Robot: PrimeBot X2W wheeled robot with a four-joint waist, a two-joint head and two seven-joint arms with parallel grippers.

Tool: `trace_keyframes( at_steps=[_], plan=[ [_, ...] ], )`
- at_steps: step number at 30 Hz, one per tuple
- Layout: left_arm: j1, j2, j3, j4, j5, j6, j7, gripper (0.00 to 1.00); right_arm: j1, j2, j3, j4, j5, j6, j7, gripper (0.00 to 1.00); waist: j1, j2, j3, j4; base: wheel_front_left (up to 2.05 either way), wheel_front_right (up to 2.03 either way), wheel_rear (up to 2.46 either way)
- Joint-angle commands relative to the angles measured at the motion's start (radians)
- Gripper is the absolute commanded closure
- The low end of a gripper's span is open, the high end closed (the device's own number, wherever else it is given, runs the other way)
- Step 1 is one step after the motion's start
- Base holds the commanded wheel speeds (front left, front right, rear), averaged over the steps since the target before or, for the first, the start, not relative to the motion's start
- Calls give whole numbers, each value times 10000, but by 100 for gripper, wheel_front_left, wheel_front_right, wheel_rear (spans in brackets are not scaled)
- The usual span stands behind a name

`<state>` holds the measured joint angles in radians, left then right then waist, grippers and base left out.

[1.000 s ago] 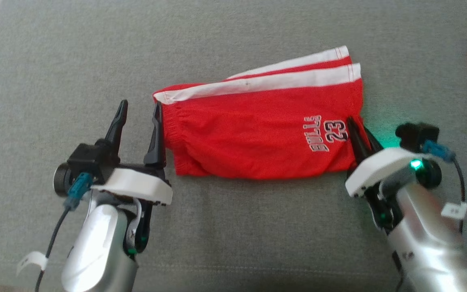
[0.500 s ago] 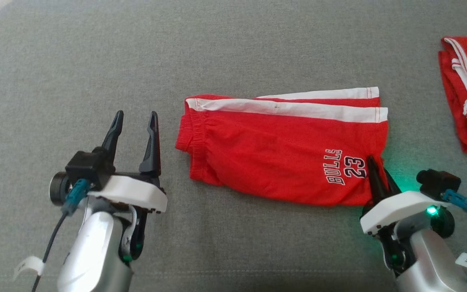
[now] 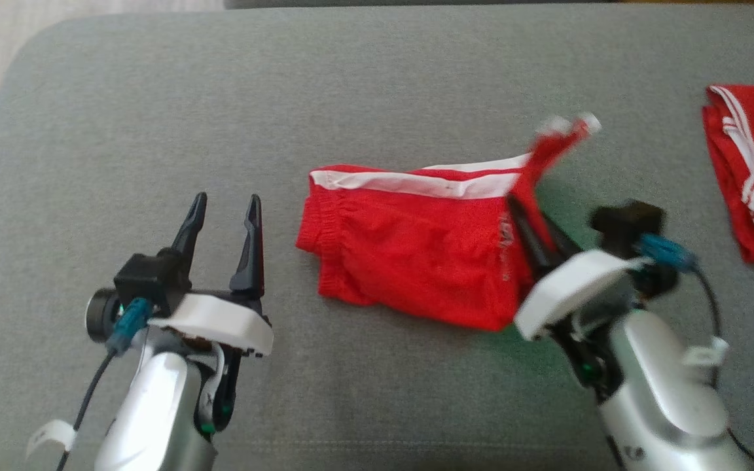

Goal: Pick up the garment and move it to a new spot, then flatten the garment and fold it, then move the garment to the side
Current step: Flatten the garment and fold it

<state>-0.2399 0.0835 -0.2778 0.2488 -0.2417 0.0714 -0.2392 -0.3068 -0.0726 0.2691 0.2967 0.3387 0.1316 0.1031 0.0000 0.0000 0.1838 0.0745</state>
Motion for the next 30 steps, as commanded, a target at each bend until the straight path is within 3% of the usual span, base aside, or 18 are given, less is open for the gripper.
trace_keyframes(
  at_steps=[1,9,15,16,18,25,30],
  plan=[
    [-70,161,303,-305,-72,14,-32,0,-454,161,482,-412,-53,-9,102,100,0,0,-128,173,0,0,0],
    [52,64,139,-248,-181,38,-82,0,-1176,218,2844,353,1078,-9,305,100,0,0,-300,959,0,0,0],
    [109,93,119,-192,-218,51,-118,0,-1519,221,3879,1573,2076,-9,-117,100,0,0,-258,1230,0,0,0],
    [115,103,125,-190,-223,59,-123,0,-1588,221,3999,1692,2150,-9,-233,80,0,0,-242,1226,0,0,0],
    [128,130,148,-188,-231,84,-132,0,-1741,222,4223,1802,2224,-9,-516,0,0,0,-225,1182,0,0,0],
    [156,208,168,-220,-229,185,-148,0,-2125,222,4429,1379,2098,-9,-1608,0,0,0,-249,848,0,0,0],
    [179,292,224,-288,-262,250,-154,0,-1967,178,3320,862,1542,-9,-2111,0,0,0,-301,584,0,0,0]
  ],
)
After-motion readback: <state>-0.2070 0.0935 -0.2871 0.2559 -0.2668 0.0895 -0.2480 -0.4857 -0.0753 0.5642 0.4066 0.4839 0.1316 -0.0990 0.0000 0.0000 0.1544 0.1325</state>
